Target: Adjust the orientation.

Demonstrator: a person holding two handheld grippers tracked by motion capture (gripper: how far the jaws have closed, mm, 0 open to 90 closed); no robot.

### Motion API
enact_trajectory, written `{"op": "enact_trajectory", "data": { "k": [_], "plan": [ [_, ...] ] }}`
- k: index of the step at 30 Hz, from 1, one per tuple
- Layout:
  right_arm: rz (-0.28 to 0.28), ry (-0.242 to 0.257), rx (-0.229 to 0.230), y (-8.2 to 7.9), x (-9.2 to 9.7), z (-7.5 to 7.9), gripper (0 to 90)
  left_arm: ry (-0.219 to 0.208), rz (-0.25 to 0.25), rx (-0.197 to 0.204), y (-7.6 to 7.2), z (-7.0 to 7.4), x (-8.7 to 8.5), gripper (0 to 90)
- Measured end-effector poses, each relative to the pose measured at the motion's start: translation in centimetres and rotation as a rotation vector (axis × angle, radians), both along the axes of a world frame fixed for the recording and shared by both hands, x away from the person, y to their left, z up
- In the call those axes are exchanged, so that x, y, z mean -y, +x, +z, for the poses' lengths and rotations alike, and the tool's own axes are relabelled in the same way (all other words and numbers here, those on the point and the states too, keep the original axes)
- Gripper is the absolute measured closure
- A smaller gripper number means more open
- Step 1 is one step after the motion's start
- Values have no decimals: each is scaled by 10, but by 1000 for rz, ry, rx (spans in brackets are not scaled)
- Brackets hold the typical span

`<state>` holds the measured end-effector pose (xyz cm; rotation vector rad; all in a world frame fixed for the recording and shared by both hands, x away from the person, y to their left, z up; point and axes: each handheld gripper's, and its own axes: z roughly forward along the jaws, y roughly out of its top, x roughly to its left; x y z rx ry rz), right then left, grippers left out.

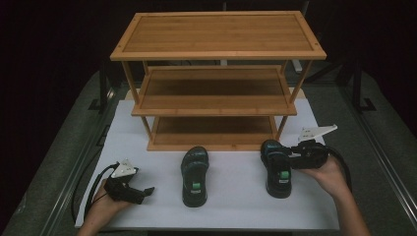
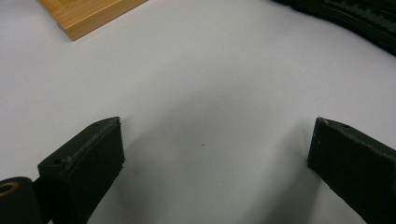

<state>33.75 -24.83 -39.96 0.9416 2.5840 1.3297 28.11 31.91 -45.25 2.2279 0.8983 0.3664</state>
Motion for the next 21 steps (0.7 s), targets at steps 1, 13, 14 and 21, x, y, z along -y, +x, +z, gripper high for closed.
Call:
{"op": "enact_trajectory", "data": {
  "k": [1, 13, 14, 21],
  "plan": [
    [0, 3, -1, 0, 0, 0, 577, 0, 0, 0, 0, 0, 0, 29],
    [12, -5, 10, -1, 4, 1, 664, 0, 0, 0, 0, 0, 0, 29],
    [13, -3, 9, -1, 4, 1, 666, 0, 0, 0, 0, 0, 0, 29],
    [-4, 21, 16, -3, 8, 6, 671, 0, 0, 0, 0, 0, 0, 29]
  ]
}}
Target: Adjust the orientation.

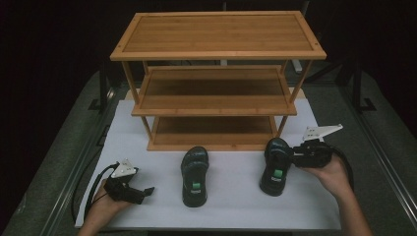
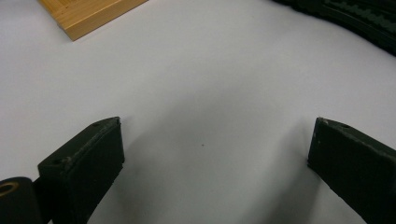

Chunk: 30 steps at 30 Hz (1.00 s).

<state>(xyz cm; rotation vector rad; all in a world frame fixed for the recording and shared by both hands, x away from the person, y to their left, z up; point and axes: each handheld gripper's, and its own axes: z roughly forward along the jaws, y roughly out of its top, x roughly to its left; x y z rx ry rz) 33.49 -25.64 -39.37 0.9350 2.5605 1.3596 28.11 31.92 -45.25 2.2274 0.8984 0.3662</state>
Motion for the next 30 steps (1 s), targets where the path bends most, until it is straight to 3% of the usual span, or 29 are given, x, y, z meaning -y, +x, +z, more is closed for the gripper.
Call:
{"op": "enact_trajectory", "data": {
  "k": [4, 12, 19, 30],
  "plan": [
    [3, 26, 18, -4, 1, 8, 671, 0, 0, 0, 0, 0, 0, 29],
    [26, 16, 41, -10, -14, 19, 671, 0, 0, 2, 0, 0, 0, 28],
    [88, 10, 65, -13, -40, 30, 671, -2, 1, 3, 0, 0, 0, 28],
    [175, -4, 65, -7, -79, 34, 672, -4, 4, 4, 0, 0, 0, 28]
  ]
}}
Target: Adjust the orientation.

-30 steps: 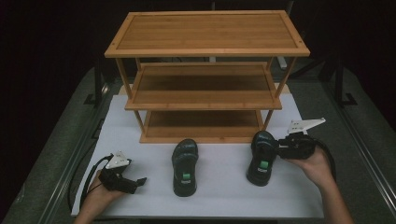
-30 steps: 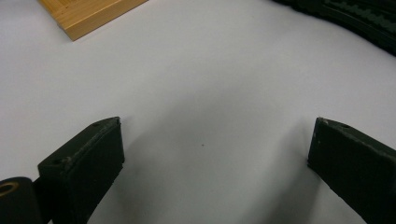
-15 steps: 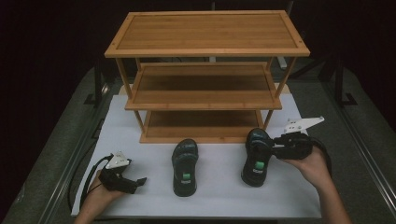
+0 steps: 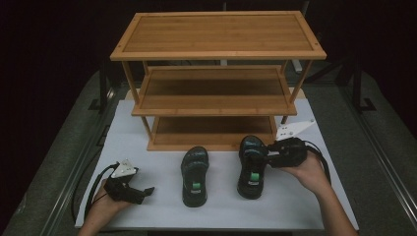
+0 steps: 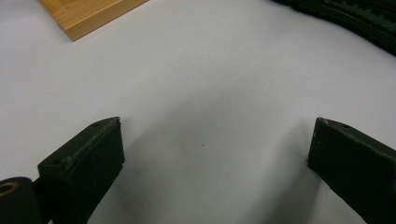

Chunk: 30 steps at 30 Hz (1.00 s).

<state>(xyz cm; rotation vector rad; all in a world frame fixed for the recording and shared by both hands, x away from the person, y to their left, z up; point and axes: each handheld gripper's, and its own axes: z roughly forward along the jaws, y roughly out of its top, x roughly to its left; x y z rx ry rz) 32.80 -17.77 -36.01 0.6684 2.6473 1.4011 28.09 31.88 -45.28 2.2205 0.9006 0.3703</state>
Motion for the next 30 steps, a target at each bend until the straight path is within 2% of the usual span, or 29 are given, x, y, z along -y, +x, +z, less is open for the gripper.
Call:
{"op": "enact_trajectory", "data": {
  "k": [8, 13, 22, 30],
  "plan": [
    [48, -7, -4, 7, -29, -2, 672, 0, 0, 0, 0, 0, 0, 28],
    [87, -22, -17, 11, -49, -10, 672, 0, 0, -1, 0, 0, 0, 28],
    [117, -44, -29, 17, -67, -22, 671, 0, 0, -1, 0, 0, 0, 28],
    [127, -55, -56, 21, -82, -32, 671, 0, 0, 0, 0, 0, 0, 28]
  ]
}}
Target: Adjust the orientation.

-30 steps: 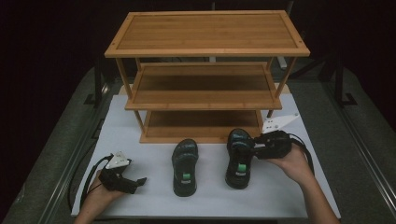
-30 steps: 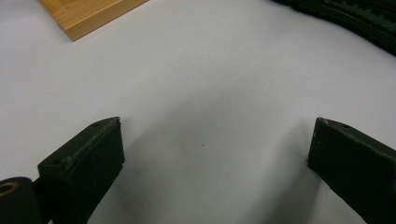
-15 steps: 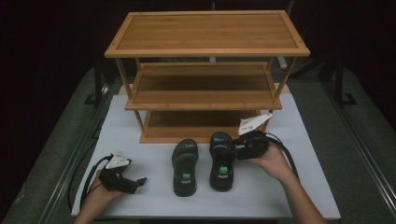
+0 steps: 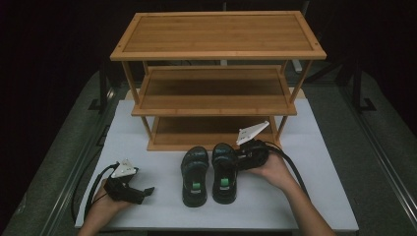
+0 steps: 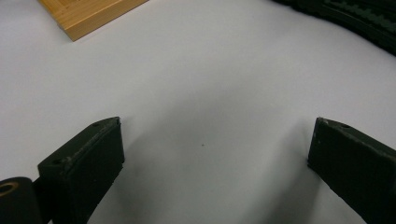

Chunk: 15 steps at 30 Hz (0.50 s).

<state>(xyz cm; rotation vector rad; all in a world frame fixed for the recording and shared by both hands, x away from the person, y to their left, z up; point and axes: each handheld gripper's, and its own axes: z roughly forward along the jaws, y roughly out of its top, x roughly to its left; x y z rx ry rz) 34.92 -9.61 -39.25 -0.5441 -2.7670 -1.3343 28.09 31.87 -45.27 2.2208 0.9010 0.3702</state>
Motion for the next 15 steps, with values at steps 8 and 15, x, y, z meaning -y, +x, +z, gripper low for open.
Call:
{"op": "enact_trajectory", "data": {
  "k": [8, 15],
  "plan": [
    [12, 14, -11, -1, -5, -2, 671, 0, 0, -1, 0, 0, 0, 28],
    [1, 9, 15, -2, -6, -3, 540, 2, 0, -1, 0, 0, 0, 29]
  ]
}}
